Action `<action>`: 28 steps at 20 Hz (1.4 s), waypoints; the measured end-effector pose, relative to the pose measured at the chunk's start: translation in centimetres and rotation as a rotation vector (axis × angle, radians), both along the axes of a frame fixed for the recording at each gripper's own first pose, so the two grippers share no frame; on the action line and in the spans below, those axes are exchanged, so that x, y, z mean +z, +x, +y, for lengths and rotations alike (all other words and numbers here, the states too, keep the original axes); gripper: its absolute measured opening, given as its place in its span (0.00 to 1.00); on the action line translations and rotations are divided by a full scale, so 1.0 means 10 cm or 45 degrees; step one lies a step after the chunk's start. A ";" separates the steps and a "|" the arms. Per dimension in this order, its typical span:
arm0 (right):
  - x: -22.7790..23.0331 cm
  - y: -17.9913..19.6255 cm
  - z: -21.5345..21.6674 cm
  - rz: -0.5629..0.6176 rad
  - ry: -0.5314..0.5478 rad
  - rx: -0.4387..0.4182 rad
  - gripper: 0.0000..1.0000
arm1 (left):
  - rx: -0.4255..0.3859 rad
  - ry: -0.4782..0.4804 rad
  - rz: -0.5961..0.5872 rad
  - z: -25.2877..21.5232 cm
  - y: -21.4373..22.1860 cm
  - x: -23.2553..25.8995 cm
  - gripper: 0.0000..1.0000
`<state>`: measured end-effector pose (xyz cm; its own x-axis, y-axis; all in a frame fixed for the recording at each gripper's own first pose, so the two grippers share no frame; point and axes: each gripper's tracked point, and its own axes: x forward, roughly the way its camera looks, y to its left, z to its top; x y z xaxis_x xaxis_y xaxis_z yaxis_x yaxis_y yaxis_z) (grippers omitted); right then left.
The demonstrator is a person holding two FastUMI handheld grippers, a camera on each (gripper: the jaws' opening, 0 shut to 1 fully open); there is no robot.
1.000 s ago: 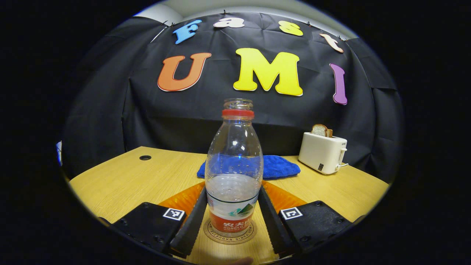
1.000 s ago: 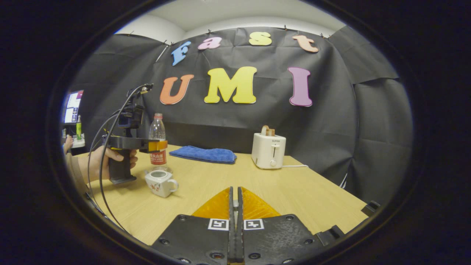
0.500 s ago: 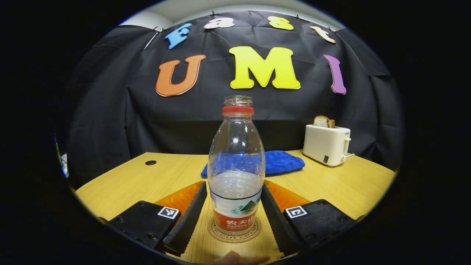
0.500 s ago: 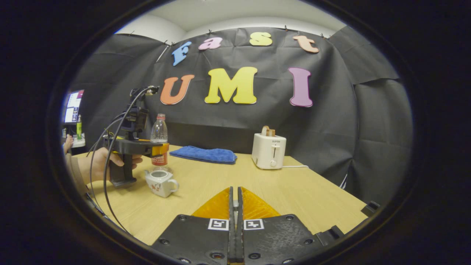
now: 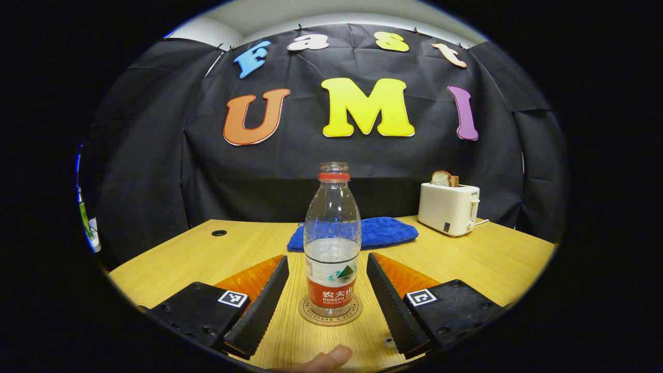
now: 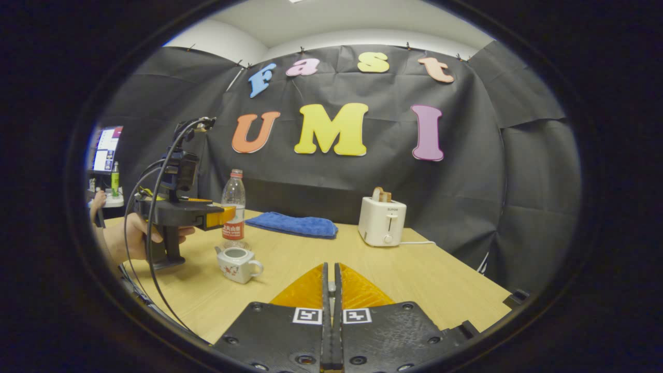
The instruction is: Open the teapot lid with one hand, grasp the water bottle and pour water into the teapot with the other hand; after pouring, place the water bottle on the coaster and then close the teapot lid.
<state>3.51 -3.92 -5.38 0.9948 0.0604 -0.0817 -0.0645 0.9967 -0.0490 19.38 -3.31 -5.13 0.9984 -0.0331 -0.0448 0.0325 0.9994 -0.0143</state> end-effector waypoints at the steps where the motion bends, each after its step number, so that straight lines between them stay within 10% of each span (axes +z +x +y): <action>1: 0.03 -0.02 0.05 -0.004 0.000 0.012 0.00 | 0.016 0.016 -0.003 0.04 -0.10 0.02 0.95; 14: 0.21 0.00 0.61 0.029 0.044 0.108 0.00 | 0.046 0.001 0.060 0.35 -1.46 -0.01 0.95; 28: 0.32 0.72 1.57 0.066 0.177 0.296 0.01 | 0.005 -0.025 0.078 0.65 -1.78 0.18 0.95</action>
<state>10.74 11.80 -2.13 0.9476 0.3008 -0.1073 -0.2912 0.9518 0.0966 1.55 3.15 -3.32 0.9940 -0.0303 -0.1051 0.0267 0.9990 -0.0356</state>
